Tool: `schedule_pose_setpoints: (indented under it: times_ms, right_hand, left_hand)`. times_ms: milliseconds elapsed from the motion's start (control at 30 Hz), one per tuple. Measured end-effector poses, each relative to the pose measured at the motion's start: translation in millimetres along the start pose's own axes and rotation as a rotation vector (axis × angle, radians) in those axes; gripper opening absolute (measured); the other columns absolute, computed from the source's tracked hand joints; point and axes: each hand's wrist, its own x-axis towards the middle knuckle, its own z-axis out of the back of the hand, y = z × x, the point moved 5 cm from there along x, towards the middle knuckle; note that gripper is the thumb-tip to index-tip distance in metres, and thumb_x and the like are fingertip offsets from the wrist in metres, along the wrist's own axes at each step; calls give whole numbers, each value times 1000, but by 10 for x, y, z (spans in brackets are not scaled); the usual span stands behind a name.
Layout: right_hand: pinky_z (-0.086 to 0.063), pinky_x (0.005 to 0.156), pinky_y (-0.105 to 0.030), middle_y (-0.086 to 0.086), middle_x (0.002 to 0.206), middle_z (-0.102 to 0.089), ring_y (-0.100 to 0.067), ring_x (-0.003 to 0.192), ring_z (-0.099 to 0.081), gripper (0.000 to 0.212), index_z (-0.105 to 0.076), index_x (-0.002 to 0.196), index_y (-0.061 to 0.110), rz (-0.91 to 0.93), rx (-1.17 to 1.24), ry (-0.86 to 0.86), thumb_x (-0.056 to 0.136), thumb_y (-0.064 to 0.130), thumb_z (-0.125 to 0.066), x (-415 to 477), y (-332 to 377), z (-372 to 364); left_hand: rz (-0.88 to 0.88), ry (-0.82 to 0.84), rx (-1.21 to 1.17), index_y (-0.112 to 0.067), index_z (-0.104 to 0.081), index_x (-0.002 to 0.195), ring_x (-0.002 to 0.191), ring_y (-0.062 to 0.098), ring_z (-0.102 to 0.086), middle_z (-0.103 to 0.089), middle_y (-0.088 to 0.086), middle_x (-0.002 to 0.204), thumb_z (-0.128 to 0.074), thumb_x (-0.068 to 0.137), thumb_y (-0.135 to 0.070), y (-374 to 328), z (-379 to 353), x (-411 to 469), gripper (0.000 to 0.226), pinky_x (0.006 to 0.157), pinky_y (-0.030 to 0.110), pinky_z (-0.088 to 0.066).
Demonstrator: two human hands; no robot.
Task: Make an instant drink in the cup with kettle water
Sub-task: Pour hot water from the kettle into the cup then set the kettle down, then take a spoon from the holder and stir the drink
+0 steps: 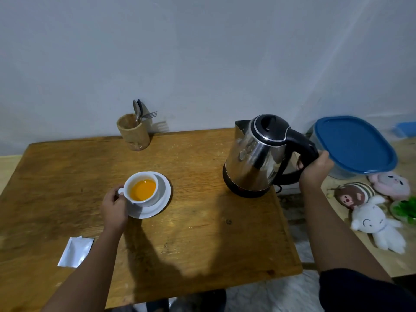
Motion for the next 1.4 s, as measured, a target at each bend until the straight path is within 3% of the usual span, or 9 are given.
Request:
schedule_pose_setpoints:
  times_ms: [167, 333, 467, 633, 900, 967, 1100, 1233, 1400]
  right_hand:
    - [-27, 52, -25, -1, 58, -28, 0, 43, -33, 40, -30, 56, 19, -70, -82, 42, 94, 6, -29, 34, -95, -5]
    - [-27, 35, -10, -5, 54, -30, 1, 27, -39, 46, -32, 55, 17, -42, -55, 134, 95, -1, -23, -211, 2, -262]
    - [-30, 38, -6, -4, 56, -34, 6, 30, -41, 45, -36, 56, 16, -36, -66, 131, 96, -1, -23, -284, -2, -337]
    - [-39, 63, -27, -1, 59, -48, -8, 54, -49, 40, -49, 64, 21, -127, -94, 112, 98, 17, -28, -296, -121, -292]
    - [-33, 64, -32, 0, 64, -44, -13, 61, -40, 39, -48, 62, 18, 54, -426, 66, 98, 22, -32, -320, 21, -328]
    - [-39, 75, -32, -7, 83, -60, -18, 79, -52, 34, -64, 83, 13, 165, -507, 99, 97, 20, -34, -350, 183, -422]
    - [-43, 98, -34, -12, 122, -61, -24, 115, -53, 31, -60, 117, 7, 398, -606, 166, 93, 13, -41, -481, 551, -737]
    - [-36, 83, -10, -4, 115, -59, -7, 104, -48, 26, -59, 114, 10, 540, -569, 292, 92, 12, -46, -887, 754, -1355]
    - [-46, 77, -19, 0, 100, -65, -11, 92, -57, 19, -66, 102, 14, 335, -507, 666, 90, 11, -52, -1590, 261, -2543]
  left_hand:
    - [12, -4, -11, -6, -58, 118, 113, 38, -52, -58, 20, 122, -48, 90, -7, 21, 0, 12, 29, 82, 37, -42]
    - [3, 18, -12, -6, -58, 116, 105, 34, -53, -59, 20, 119, -47, 90, -7, 22, 7, 10, 28, 80, 37, -41]
    - [1, 28, -4, -7, -58, 116, 108, 36, -54, -60, 19, 119, -48, 90, -8, 25, 24, 21, 27, 81, 37, -43]
    - [-8, 57, 24, -8, -58, 116, 108, 34, -54, -60, 18, 119, -48, 91, -9, 1, 34, 18, 27, 80, 38, -44]
    - [-17, 96, 118, -5, -57, 117, 99, 25, -51, -59, 18, 118, -45, 93, -11, -81, 77, 17, 27, 79, 37, -42]
    - [-35, 128, 122, -4, -57, 115, 99, 26, -52, -59, 18, 116, -45, 93, -10, -108, 89, 20, 26, 77, 36, -40]
    - [-94, 207, 169, -6, -58, 110, 97, 23, -51, -57, 13, 111, -44, 94, -10, -142, 139, 46, 22, 76, 33, -38]
    - [-135, 283, 193, -20, -56, 100, 95, 21, -52, -55, 5, 101, -45, 94, -13, -157, 195, 76, 14, 78, 31, -40]
    - [-169, 334, 197, -24, -55, 98, 85, -1, -50, -52, -17, 88, -44, 95, -14, -121, 212, 140, 16, 70, 16, -41]
